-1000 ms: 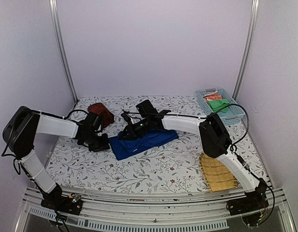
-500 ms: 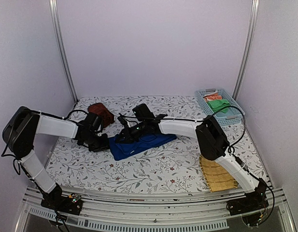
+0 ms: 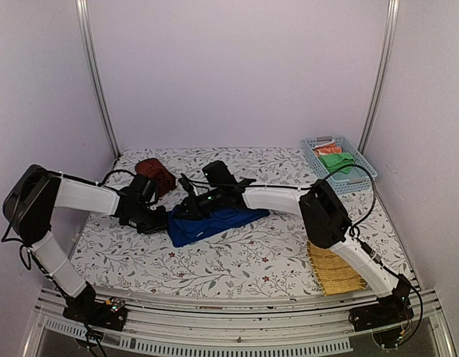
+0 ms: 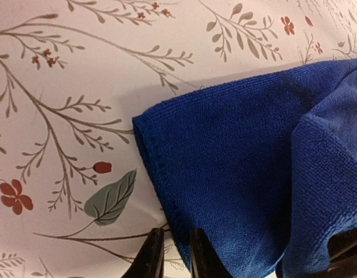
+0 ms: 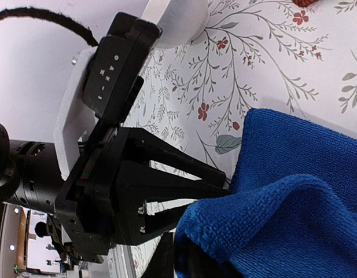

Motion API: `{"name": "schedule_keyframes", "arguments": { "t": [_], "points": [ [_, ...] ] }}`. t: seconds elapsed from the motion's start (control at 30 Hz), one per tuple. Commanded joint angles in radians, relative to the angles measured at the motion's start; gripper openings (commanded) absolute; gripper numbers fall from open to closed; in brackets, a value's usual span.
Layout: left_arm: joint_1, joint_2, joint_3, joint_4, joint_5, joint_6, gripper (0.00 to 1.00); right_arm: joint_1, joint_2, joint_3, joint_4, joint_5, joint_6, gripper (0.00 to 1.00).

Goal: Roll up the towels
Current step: Fold the towel at the center of the board.

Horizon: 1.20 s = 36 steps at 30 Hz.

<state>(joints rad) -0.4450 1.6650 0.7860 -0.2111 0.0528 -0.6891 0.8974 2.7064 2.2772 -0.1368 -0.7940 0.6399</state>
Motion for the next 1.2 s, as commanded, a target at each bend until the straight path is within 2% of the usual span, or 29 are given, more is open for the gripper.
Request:
{"name": "schedule_keyframes", "arguments": {
  "t": [0.0, 0.03, 0.17, 0.33, 0.5, 0.6, 0.7, 0.83, 0.9, 1.17],
  "points": [
    [-0.023, 0.009, -0.09, -0.185, -0.013, -0.043, 0.19, 0.021, 0.03, 0.025, 0.084, -0.01, 0.01, 0.3],
    [-0.023, -0.011, -0.093, -0.195, -0.02, -0.049, 0.19, 0.019, 0.027, 0.027, 0.086, -0.018, 0.007, 0.34],
    [-0.024, -0.1, -0.1, -0.255, -0.082, -0.077, 0.19, 0.0, -0.029, 0.003, 0.085, -0.102, -0.017, 0.42],
    [-0.024, -0.194, -0.068, -0.304, -0.114, -0.095, 0.22, -0.07, -0.183, -0.127, 0.08, -0.163, -0.06, 0.44],
    [-0.036, -0.284, -0.069, -0.207, 0.032, -0.115, 0.3, -0.187, -0.327, -0.274, 0.021, -0.144, -0.19, 0.41],
    [-0.047, -0.326, -0.107, -0.093, 0.157, -0.183, 0.35, -0.258, -0.413, -0.366, -0.029, -0.117, -0.339, 0.36],
    [-0.062, -0.339, -0.137, -0.018, 0.194, -0.249, 0.37, -0.31, -0.458, -0.439, -0.095, -0.039, -0.499, 0.31],
    [-0.062, -0.302, -0.1, -0.011, 0.11, -0.26, 0.4, -0.338, -0.472, -0.498, -0.169, -0.007, -0.624, 0.24],
    [-0.048, -0.244, -0.049, -0.063, 0.059, -0.238, 0.4, -0.339, -0.473, -0.53, -0.187, -0.019, -0.693, 0.21],
    [-0.011, -0.056, 0.089, -0.104, -0.035, -0.072, 0.38, -0.359, -0.459, -0.569, -0.221, -0.012, -0.759, 0.21]
  ]
}}
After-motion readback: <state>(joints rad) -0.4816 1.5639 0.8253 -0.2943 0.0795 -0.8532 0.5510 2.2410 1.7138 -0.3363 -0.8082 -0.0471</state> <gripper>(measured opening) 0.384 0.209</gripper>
